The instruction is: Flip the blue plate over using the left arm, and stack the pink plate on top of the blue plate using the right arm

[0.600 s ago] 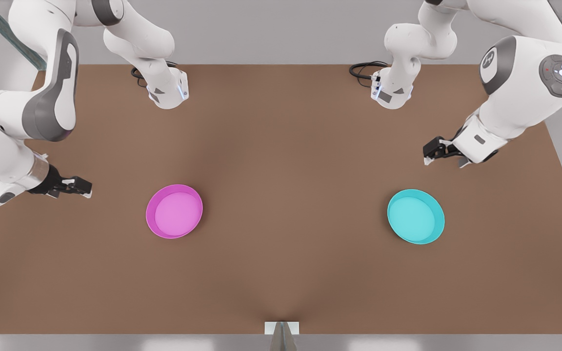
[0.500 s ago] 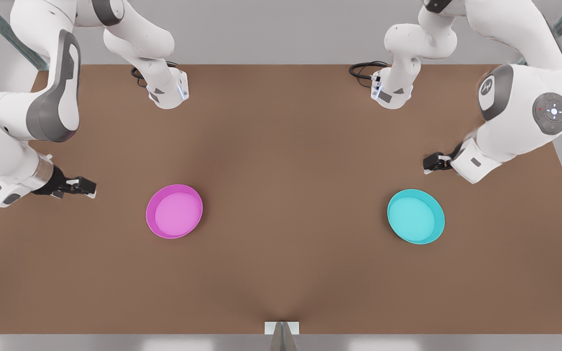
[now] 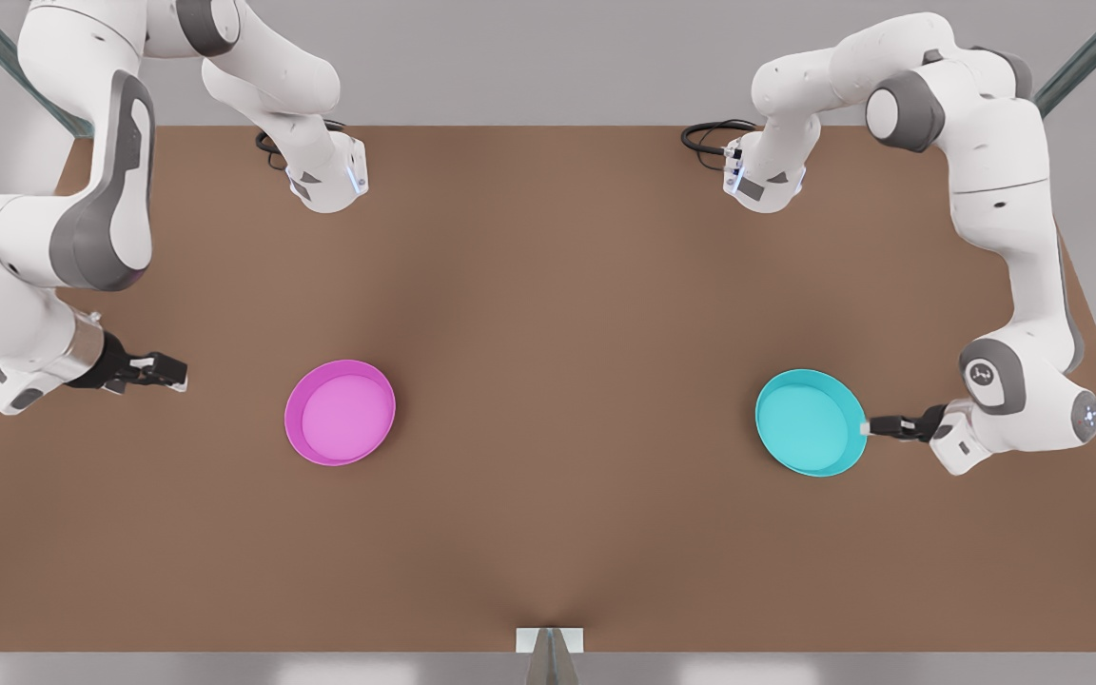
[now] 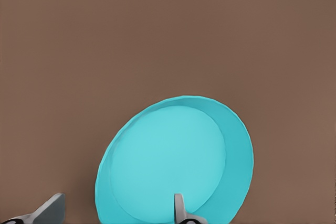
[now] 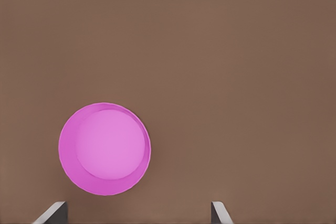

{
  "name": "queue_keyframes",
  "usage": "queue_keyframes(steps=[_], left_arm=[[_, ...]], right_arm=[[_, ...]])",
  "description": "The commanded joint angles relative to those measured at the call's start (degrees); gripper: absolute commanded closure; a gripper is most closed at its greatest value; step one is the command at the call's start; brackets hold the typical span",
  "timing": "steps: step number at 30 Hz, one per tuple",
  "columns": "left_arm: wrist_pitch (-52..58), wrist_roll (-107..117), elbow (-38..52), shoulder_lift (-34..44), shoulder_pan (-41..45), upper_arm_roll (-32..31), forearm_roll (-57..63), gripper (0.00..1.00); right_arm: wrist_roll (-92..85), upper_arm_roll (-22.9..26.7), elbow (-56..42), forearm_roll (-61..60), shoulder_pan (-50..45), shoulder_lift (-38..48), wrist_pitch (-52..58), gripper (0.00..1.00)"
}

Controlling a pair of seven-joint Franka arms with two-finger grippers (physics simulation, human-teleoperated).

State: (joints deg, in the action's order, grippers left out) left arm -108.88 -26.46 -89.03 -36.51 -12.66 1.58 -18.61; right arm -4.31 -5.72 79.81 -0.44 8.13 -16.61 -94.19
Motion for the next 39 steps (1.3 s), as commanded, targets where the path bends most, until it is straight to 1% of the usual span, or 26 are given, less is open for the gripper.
queue_keyframes(steps=[1,2,4,7,10,14,17,24,25,27,28,32,34,36,37,38,39], left_arm=[[0.25,0.0,-0.79,0.21,-0.08,0.0,-0.99,0.0],[-0.89,0.09,-2.9,1.44,-0.26,0.09,-0.99,0.0],[-8.1,0.26,-11.25,5.31,-1.31,0.09,-0.9,0.0],[-8.28,0.26,-11.96,4.7,-2.54,0.0,-0.9,0.0],[-7.57,0.18,-11.96,3.47,-2.37,0.0,-1.08,0.0],[-9.24,0.09,-11.87,1.54,-2.19,-0.09,-1.25,0.0],[-10.47,0.09,-11.87,0.74,-2.37,-1.76,-2.66,0.0],[-11.62,-0.35,-11.78,-1.37,-4.3,-2.9,-3.45,0.01],[-11.62,-0.26,-11.78,-1.37,-4.39,-2.99,-3.54,0.2],[-11.7,-0.26,-11.78,-1.54,-4.39,-3.08,-3.54,0.38],[-12.14,-0.26,-11.87,-1.63,-4.39,-3.43,-3.8,0.42],[-13.55,-0.35,-11.96,-2.33,-4.39,-3.43,-3.8,0.42],[-13.64,-0.35,-11.96,-2.33,-4.39,-3.52,-3.8,0.48],[-13.64,-0.26,-11.96,-2.33,-4.39,-3.52,-3.8,0.58],[-13.73,-0.35,-11.96,-2.33,-4.3,-3.43,-3.8,0.59],[-14.08,-0.35,-11.96,-2.33,-4.3,-3.52,-3.8,0.64],[-14.08,-0.26,-11.96,-2.42,-4.3,-3.52,-3.8,0.65]], right_arm=[[0.0,0.01,0.0,0.0,-0.05,0.0,-0.03,0.0],[0.0,0.01,0.0,0.0,-0.05,-0.08,-0.03,0.0],[0.17,0.01,0.0,0.09,-0.31,-0.53,-0.12,0.0],[0.53,-0.08,-0.62,0.7,-0.92,-1.14,-0.29,0.0],[0.79,-0.08,-0.62,0.7,-0.92,-1.32,-0.3,0.0],[0.62,-0.17,-0.79,0.62,-0.93,-2.11,-0.38,0.0],[0.35,-0.08,-0.79,0.7,-0.84,-2.02,-0.21,0.0],[0.53,0.01,-0.88,0.79,-0.66,-1.84,0.41,0.0],[0.53,0.18,-0.88,0.88,-0.75,-1.76,0.67,0.0],[0.53,0.01,-0.79,0.88,-0.66,-1.67,0.5,0.0],[0.62,0.01,-0.79,0.88,-0.57,-1.76,0.5,0.0],[0.62,0.01,-0.79,0.79,-0.66,-1.84,0.5,0.0],[0.62,0.01,-0.79,0.88,-0.66,-1.84,0.41,0.0],[0.62,0.01,-0.88,0.88,-0.66,-1.84,0.5,0.0],[0.62,0.01,-0.79,0.88,-0.66,-1.84,0.58,0.0],[0.53,0.01,-0.88,0.88,-0.57,-1.84,0.67,0.0],[0.53,0.01,-0.88,0.88,-0.48,-1.84,0.67,0.0]])
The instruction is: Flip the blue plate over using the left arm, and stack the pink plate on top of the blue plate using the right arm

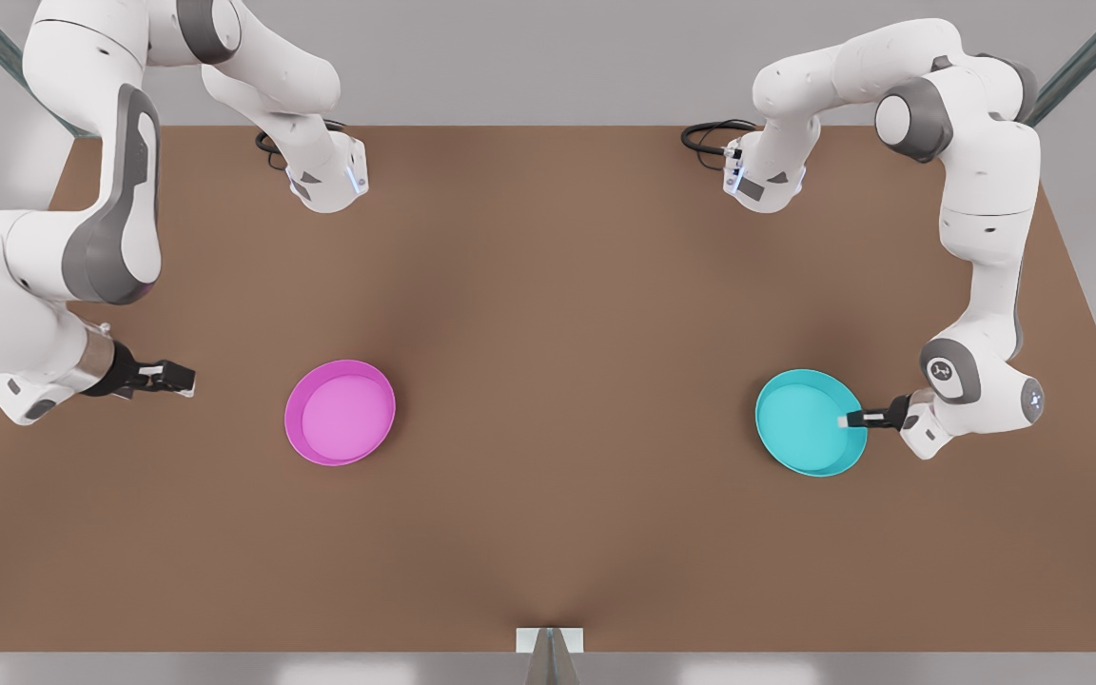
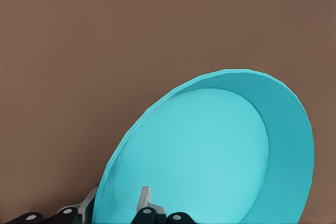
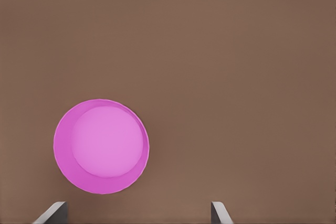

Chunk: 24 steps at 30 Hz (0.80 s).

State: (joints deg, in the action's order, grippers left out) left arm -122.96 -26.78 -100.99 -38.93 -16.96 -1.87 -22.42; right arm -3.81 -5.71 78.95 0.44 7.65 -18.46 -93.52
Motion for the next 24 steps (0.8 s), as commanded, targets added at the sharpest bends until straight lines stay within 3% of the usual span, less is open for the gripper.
queue_keyframes(steps=[1,5,16,24], left_arm=[[0.0,-0.02,0.0,0.0,-0.01,0.03,0.01,0.65],[-0.44,-0.03,0.0,-0.18,-0.01,0.03,0.01,0.79],[0.44,0.24,-0.09,0.88,0.34,0.03,0.01,0.79],[5.54,0.94,-0.44,7.65,3.33,0.64,2.81,0.79]], right_arm=[[0.03,0.0,-0.03,0.0,-0.01,0.01,0.0,0.0],[0.21,0.0,-0.03,-0.09,-0.01,0.01,0.0,0.0],[-0.58,0.44,0.06,-0.44,1.31,-0.43,-0.35,0.0],[0.56,0.44,0.06,0.09,0.96,0.01,-0.09,0.0]])
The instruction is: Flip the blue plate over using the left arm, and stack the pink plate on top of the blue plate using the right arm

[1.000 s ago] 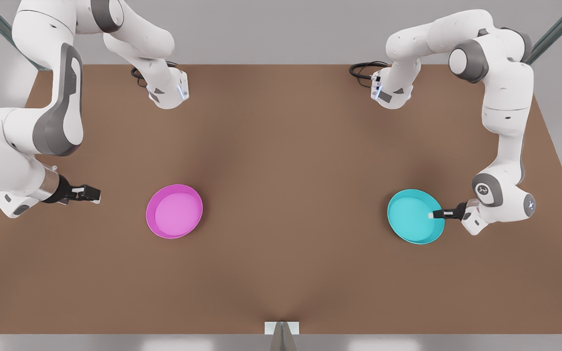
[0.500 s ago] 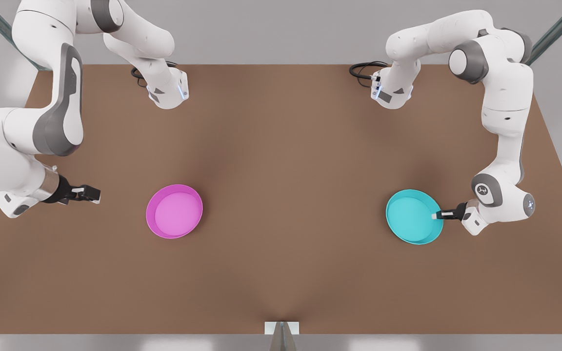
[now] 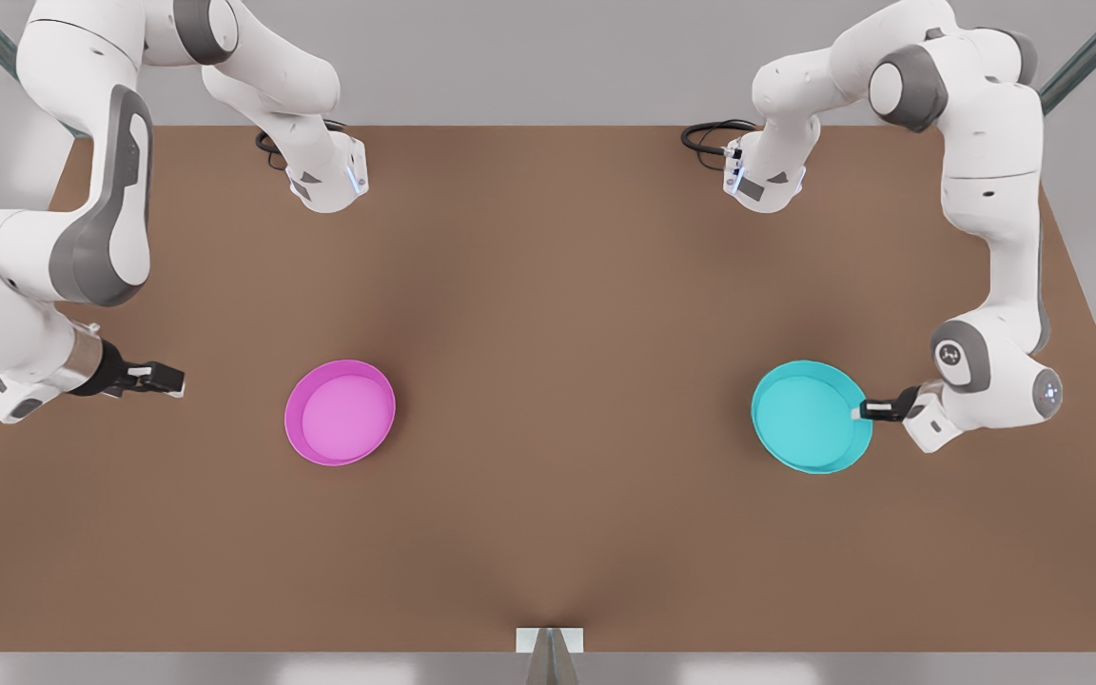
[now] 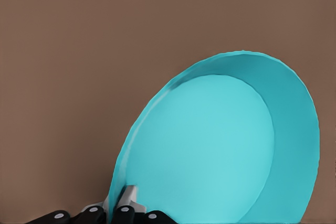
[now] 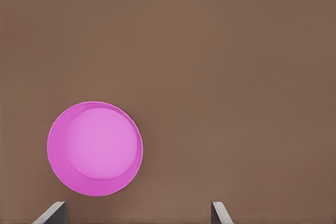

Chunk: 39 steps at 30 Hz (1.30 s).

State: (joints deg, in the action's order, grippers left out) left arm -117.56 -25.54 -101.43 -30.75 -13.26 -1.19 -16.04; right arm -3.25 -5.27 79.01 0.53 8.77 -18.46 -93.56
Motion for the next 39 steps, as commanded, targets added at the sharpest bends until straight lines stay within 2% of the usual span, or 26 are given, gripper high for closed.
queue_keyframes(steps=[1,3,14,20,30,39], left_arm=[[0.14,-0.21,0.09,0.17,0.07,-0.04,-1.63,0.79],[0.32,1.98,0.09,2.8,1.92,0.05,5.57,0.79],[3.13,5.94,0.7,7.9,9.13,-0.04,23.95,0.79],[4.63,7.96,0.97,9.22,11.85,-0.3,30.19,0.79],[12.09,23.16,1.06,10.01,23.98,-0.13,51.98,0.79],[20.97,33.27,1.58,9.31,32.07,-0.74,57.17,0.79]], right_arm=[[-0.09,0.0,0.0,0.0,0.19,0.0,0.13,0.0],[-0.09,0.0,0.17,0.0,0.11,-0.26,0.13,0.0],[-0.18,0.09,0.79,0.0,0.37,-0.61,1.01,0.0],[-0.09,0.09,0.88,-0.09,0.46,-0.7,1.1,0.0],[0.0,0.09,0.88,-0.18,0.72,-0.7,2.85,0.0],[-0.09,0.0,0.88,-0.7,0.72,-1.23,2.77,0.0]])
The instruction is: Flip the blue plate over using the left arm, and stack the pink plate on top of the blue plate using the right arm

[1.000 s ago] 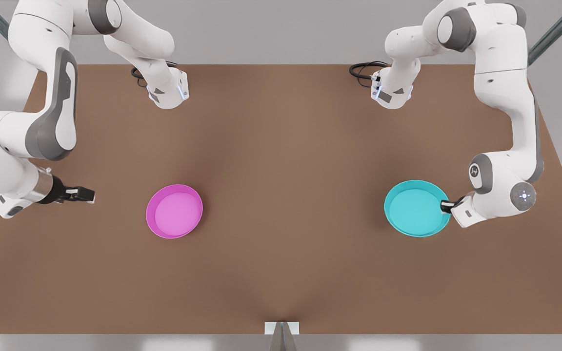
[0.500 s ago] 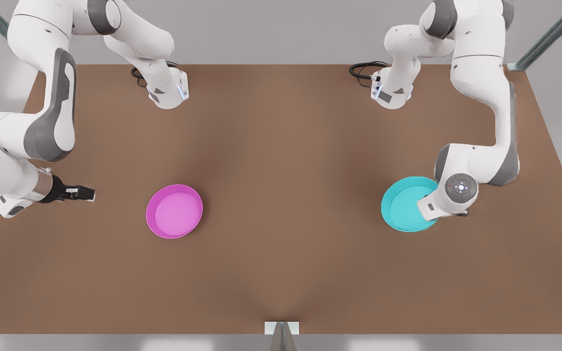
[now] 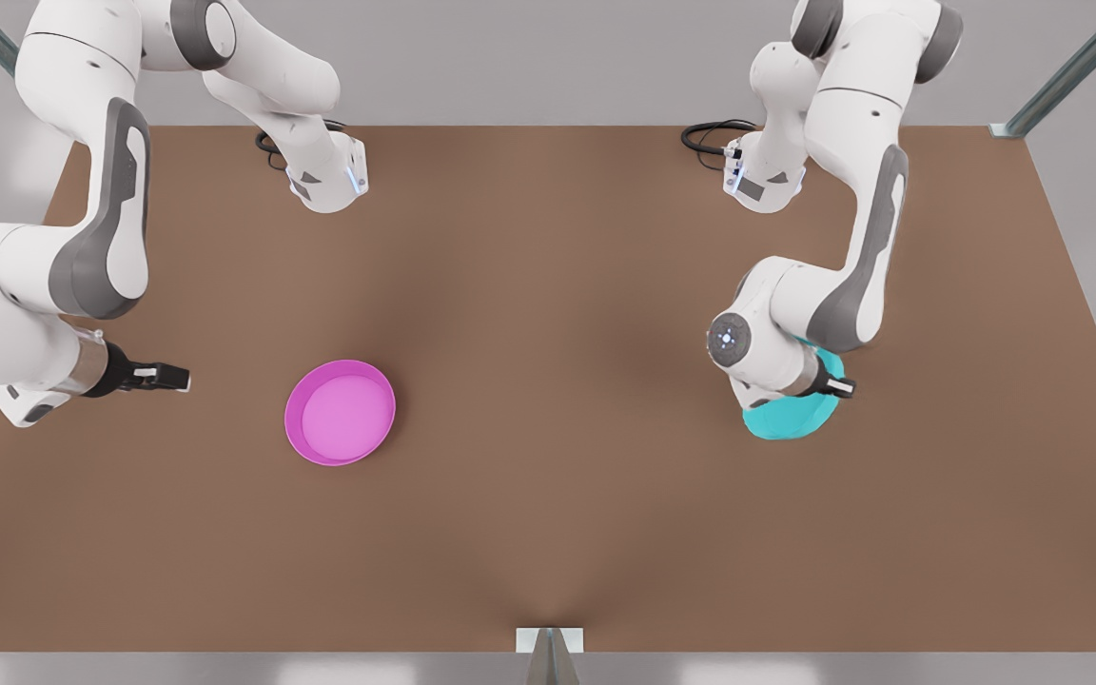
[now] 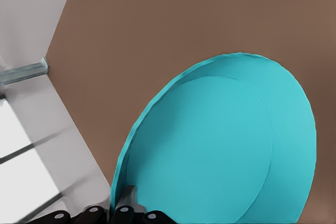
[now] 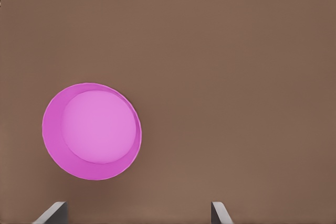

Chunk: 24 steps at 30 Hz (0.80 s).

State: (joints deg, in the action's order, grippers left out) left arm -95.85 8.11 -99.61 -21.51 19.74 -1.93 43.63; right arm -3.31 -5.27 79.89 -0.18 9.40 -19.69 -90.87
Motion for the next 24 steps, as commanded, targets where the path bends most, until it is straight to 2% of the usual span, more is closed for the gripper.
queue_keyframes(steps=[1,15,24], left_arm=[[0.13,0.15,0.03,0.07,0.21,0.08,-2.4,0.79],[11.29,7.27,3.02,-3.62,13.65,-0.01,9.63,0.79],[24.21,11.4,6.71,-11.97,24.81,0.52,20.09,0.79]], right_arm=[[-0.03,0.0,0.0,0.0,0.0,0.0,-0.01,0.0],[0.06,-0.09,-0.79,-0.18,0.0,-0.7,-0.53,0.0],[0.06,0.0,-0.79,-0.7,0.18,-1.14,-0.27,0.0]])
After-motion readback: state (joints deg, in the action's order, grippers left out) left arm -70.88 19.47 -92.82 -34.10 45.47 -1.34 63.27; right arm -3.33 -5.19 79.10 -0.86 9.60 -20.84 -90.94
